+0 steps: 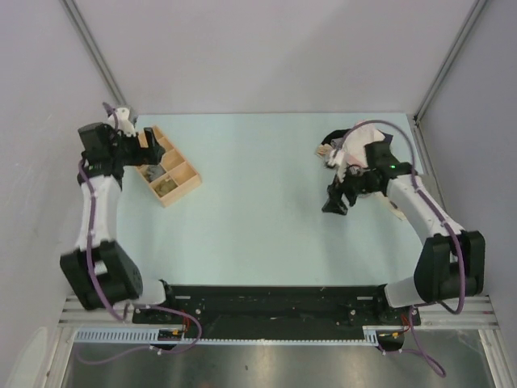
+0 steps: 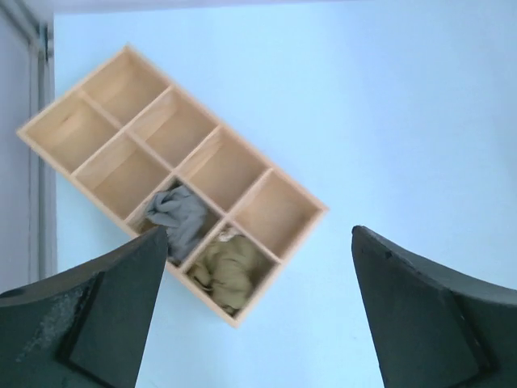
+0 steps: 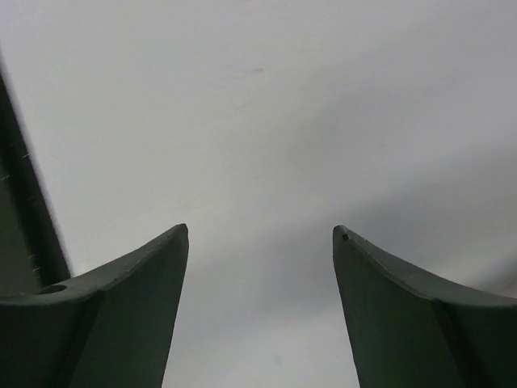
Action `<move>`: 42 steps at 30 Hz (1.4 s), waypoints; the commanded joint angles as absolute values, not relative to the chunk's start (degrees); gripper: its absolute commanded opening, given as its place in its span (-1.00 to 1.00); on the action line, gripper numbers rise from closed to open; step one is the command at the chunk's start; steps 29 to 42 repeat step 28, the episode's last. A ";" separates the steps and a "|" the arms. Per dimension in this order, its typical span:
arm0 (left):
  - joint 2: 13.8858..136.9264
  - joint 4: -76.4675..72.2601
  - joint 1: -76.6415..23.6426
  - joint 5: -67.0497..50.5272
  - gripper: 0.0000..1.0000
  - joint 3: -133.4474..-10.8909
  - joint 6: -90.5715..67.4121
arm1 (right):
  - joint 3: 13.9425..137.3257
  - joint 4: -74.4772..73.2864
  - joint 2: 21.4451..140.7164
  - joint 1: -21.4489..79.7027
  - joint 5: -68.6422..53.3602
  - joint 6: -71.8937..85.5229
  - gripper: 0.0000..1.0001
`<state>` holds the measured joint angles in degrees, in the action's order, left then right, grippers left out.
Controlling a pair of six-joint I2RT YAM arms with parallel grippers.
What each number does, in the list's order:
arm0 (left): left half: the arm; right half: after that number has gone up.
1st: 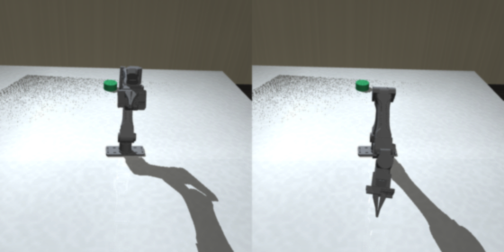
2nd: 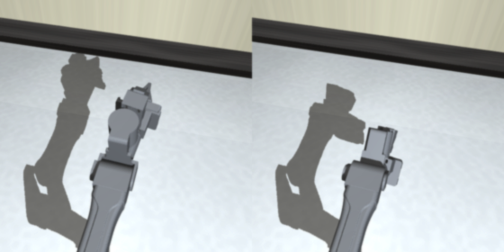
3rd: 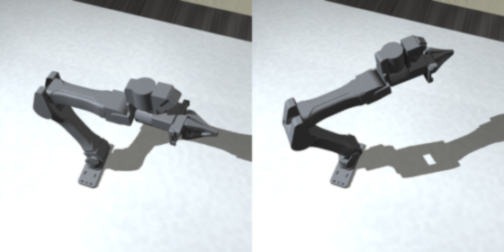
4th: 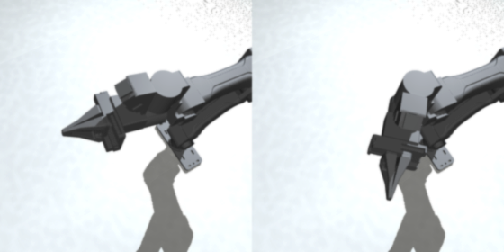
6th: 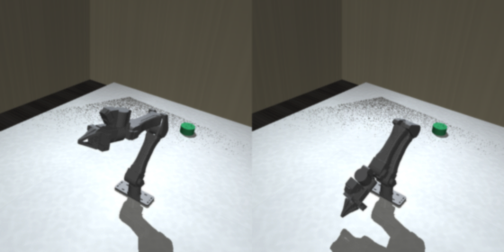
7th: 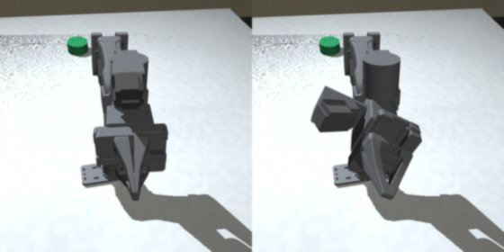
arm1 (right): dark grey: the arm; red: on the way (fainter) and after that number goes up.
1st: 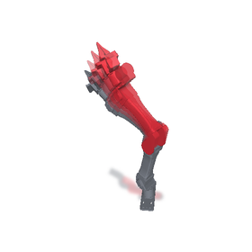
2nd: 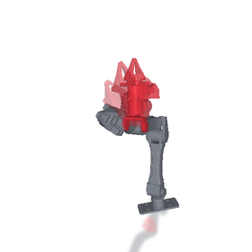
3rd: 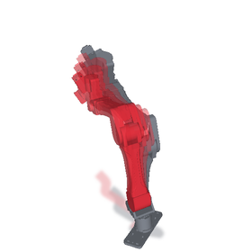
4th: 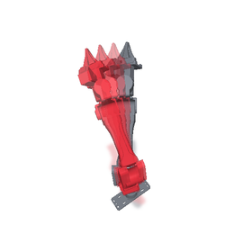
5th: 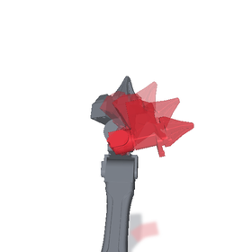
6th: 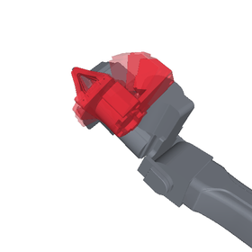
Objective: Roll the underwear
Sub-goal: Reset both arms
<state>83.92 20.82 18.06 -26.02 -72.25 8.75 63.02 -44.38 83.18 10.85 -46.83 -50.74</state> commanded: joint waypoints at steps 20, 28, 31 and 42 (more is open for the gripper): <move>22.16 21.88 8.70 -33.22 1.00 -43.51 -10.19 | 68.55 -19.77 58.63 -6.59 -17.84 0.44 0.99; 21.36 23.73 8.79 -37.00 1.00 -43.33 -10.11 | 68.55 -20.83 56.25 -6.86 -18.37 0.96 1.00; 21.36 23.73 8.79 -37.00 1.00 -43.33 -10.11 | 68.55 -20.83 56.25 -6.86 -18.37 0.96 1.00; 21.36 23.73 8.79 -37.00 1.00 -43.33 -10.11 | 68.55 -20.83 56.25 -6.86 -18.37 0.96 1.00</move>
